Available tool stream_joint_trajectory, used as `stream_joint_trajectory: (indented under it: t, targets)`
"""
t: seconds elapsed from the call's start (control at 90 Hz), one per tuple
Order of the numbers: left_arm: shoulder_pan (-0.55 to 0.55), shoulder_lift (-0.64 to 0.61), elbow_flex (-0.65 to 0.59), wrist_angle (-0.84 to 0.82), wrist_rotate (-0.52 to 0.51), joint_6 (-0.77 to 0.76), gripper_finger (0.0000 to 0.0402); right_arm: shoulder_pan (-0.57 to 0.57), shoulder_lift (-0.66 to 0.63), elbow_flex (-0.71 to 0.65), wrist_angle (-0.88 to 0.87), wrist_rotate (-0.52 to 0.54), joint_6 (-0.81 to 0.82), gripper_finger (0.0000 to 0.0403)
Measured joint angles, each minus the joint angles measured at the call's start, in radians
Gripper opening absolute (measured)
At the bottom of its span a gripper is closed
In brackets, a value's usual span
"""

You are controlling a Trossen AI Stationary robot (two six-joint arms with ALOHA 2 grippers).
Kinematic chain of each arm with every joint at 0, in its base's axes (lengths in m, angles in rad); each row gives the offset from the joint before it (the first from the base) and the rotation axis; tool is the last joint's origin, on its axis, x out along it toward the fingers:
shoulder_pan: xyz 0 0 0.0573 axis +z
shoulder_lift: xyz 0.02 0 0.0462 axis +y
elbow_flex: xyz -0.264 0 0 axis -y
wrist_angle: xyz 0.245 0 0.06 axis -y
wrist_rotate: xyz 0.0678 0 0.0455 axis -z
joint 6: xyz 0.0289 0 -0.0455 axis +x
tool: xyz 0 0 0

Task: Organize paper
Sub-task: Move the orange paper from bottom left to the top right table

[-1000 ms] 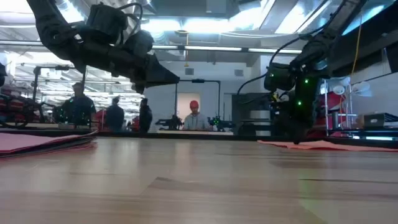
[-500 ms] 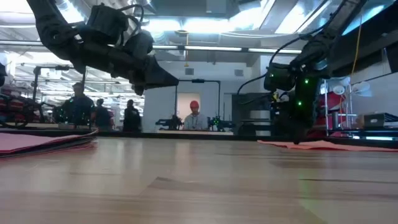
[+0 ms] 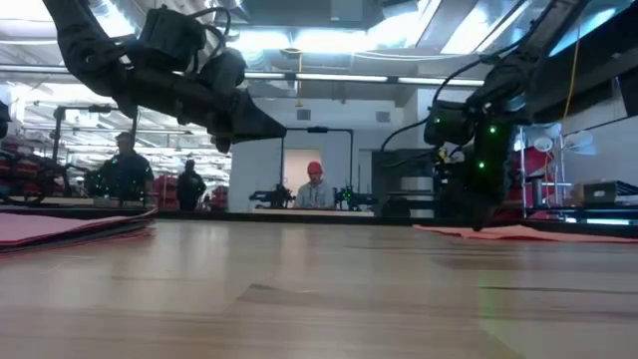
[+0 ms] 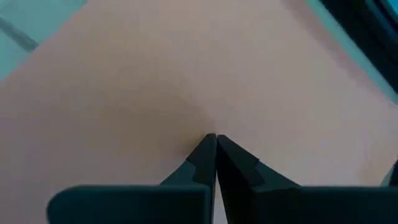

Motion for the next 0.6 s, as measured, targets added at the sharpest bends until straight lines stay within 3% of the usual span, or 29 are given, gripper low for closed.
stream_joint_trajectory:
  t: [0.267,0.333,0.511,0.6]
  targets:
    - [0.0,0.0,0.0,-0.007,0.0,0.006,0.0,0.0,-0.124,0.0,-0.021,-0.025,-0.024,0.0]
    - [0.0,0.0,0.0,-0.024,0.0,0.007,0.0,0.001,-0.16,0.001,-0.017,-0.106,-0.027,0.0]
    - [0.003,0.0,0.0,-0.06,0.0,0.026,0.0,0.031,-0.2,0.002,0.065,-0.463,-0.027,0.0]
    - [0.017,0.0,0.0,-0.055,-0.008,0.026,0.0,0.085,-0.198,0.002,0.136,-0.559,-0.028,0.0]
